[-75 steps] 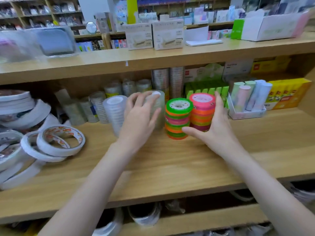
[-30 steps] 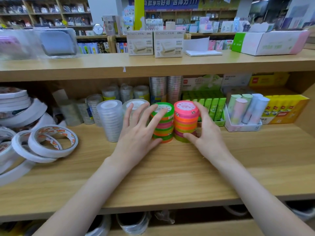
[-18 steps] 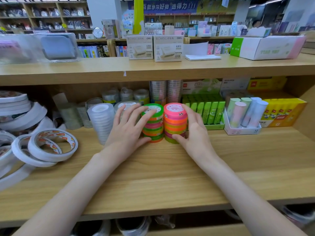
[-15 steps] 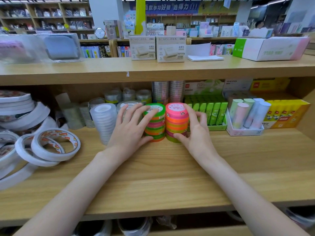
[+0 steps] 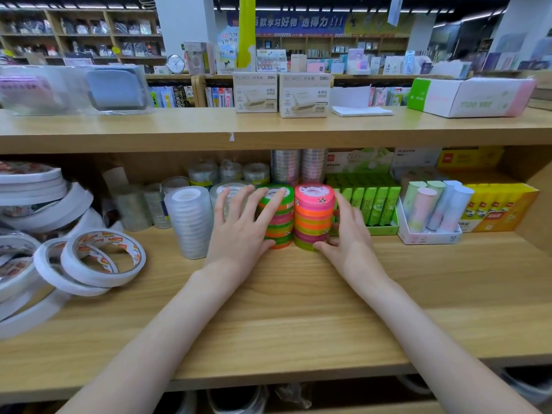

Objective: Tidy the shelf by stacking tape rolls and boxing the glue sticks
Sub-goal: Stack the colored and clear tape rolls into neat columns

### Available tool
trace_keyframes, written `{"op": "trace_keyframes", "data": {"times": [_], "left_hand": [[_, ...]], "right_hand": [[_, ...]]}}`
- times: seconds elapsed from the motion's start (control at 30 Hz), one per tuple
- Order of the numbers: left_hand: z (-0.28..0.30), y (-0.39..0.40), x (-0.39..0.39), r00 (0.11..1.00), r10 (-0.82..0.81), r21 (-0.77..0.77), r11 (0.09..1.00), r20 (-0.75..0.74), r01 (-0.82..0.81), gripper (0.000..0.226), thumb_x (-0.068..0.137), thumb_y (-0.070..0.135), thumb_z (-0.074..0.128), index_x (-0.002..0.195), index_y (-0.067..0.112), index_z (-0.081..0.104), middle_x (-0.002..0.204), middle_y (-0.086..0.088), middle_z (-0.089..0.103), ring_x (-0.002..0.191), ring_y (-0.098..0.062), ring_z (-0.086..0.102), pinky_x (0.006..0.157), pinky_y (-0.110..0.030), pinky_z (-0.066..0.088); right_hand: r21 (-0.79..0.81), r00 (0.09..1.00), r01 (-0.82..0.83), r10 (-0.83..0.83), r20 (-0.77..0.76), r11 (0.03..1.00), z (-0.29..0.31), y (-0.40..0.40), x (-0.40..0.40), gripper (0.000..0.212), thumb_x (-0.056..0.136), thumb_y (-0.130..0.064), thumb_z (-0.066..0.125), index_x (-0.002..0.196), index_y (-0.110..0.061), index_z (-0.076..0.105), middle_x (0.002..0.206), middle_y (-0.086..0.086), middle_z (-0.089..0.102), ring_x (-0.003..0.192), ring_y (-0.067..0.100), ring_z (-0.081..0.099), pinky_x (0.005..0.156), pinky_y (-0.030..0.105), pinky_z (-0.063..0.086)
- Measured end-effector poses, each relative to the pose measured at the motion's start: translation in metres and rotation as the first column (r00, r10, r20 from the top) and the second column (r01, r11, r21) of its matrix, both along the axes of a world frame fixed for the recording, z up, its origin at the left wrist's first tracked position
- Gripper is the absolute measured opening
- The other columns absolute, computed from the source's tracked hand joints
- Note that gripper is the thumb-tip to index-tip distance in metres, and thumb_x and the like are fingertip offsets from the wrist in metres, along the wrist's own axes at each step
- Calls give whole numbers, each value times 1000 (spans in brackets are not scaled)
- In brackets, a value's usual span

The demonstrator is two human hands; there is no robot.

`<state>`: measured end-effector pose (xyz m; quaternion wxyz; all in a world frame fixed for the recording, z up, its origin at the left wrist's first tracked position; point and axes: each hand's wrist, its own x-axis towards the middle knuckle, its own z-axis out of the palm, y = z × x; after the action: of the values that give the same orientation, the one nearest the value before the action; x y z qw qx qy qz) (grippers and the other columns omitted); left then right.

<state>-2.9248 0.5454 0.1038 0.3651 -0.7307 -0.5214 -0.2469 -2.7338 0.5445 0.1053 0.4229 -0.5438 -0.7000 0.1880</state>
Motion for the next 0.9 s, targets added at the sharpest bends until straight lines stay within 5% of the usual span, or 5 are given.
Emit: {"op": "trace_keyframes", "data": {"times": [0.2,0.3,0.4,0.67,0.9], "left_hand": [[-1,1,1,1000,-12,-16,1000,4,12,102,55,41,82,140,22,30,129,-11,55,122,-29,36,106,-52,13],[2,-2,0,988,-107,-8,994,116,109,66,79,37,61,137,19,36,130,-10,56,122,-25,36,107,-50,10],[10,-4,3,934,-163,-4,985,319,173,40,90,32,41,123,20,58,118,-1,63,115,-21,44,108,-46,12],[15,2,7,896,-189,27,980,402,195,34,91,31,40,108,24,69,104,5,68,105,-17,46,102,-41,18],[16,-1,8,895,-170,-15,981,413,193,37,91,34,39,110,23,68,107,4,67,107,-15,43,102,-45,21]], "right_hand": [[26,999,32,-33,28,999,-1,2,-4,97,76,-3,72,146,-27,9,139,6,28,122,23,45,97,43,45],[118,1000,-4,6,-18,993,0,-2,-1,93,79,-9,70,146,-29,10,138,7,30,119,15,43,95,41,47],[164,997,-78,82,-14,983,6,-5,2,65,93,-25,53,145,-32,15,134,2,34,110,0,36,91,22,39],[149,994,-111,112,5,983,8,4,6,42,96,-29,44,137,-25,34,131,4,40,110,7,41,78,7,34],[152,992,-127,125,24,980,12,4,7,39,95,-27,47,133,-26,37,128,4,43,109,10,44,83,19,38]]}}
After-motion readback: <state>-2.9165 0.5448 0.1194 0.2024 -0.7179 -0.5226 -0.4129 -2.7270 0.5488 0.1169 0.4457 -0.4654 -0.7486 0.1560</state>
